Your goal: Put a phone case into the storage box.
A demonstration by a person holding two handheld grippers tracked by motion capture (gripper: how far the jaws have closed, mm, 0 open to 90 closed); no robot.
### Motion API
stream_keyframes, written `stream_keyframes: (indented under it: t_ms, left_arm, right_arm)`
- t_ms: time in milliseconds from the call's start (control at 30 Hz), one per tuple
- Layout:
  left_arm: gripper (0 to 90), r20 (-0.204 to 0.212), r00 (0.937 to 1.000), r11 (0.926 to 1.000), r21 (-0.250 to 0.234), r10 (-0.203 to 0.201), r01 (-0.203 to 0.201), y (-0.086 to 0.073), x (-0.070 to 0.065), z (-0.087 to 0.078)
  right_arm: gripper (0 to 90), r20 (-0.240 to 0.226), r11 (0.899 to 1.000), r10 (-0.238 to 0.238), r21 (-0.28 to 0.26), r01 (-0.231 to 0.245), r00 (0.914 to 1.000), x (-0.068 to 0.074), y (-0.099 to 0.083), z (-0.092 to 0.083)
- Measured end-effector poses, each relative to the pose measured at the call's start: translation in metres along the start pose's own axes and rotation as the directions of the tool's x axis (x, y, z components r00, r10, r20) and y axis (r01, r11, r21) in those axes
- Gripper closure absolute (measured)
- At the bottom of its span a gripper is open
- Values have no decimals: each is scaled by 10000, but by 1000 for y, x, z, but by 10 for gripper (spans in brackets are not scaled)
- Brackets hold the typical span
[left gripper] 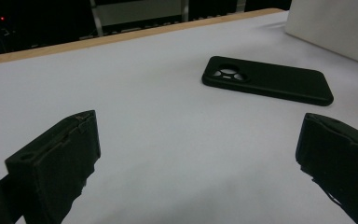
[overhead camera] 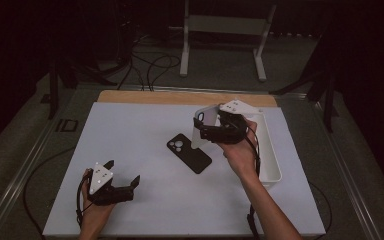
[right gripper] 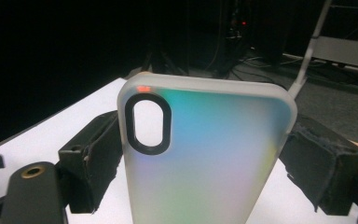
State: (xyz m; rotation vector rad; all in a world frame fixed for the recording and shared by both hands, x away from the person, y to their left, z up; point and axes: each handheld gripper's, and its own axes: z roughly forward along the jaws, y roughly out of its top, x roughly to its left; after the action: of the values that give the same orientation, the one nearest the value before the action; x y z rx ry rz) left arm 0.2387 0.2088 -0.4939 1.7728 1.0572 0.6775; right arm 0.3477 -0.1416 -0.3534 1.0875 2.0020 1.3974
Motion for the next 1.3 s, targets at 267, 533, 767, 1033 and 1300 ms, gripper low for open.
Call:
stream_keyframes:
  t_ms: [267, 533, 767, 1033, 1300]
  left_arm:
    - [3, -7, 10000, 10000, 29, 53, -53, 0, -1, 1]
    - [3, 33, 10000, 9999, 72, 84, -84, 0, -1, 1]
    - [3, 27, 10000, 9999, 73, 89, -89, 0, -2, 2]
    - [3, 17, 10000, 10000, 13, 68, -68, 0, -2, 1]
    - [3, 18, 10000, 10000, 15, 64, -64, 0, -2, 1]
  right_arm:
    - [164, 566, 9999, 150, 17, -152, 9983, -15, 5, 3]
    - [164, 1283, 9994, 333, 47, -342, 9912, -34, 10, 5]
    - [164, 1709, 9988, 489, -91, -481, 9841, -47, 14, 5]
    - [164, 2248, 9977, 679, -119, -670, 9720, -66, 17, 9]
    - [164, 2787, 9963, 838, -46, -860, 9567, -84, 17, 13]
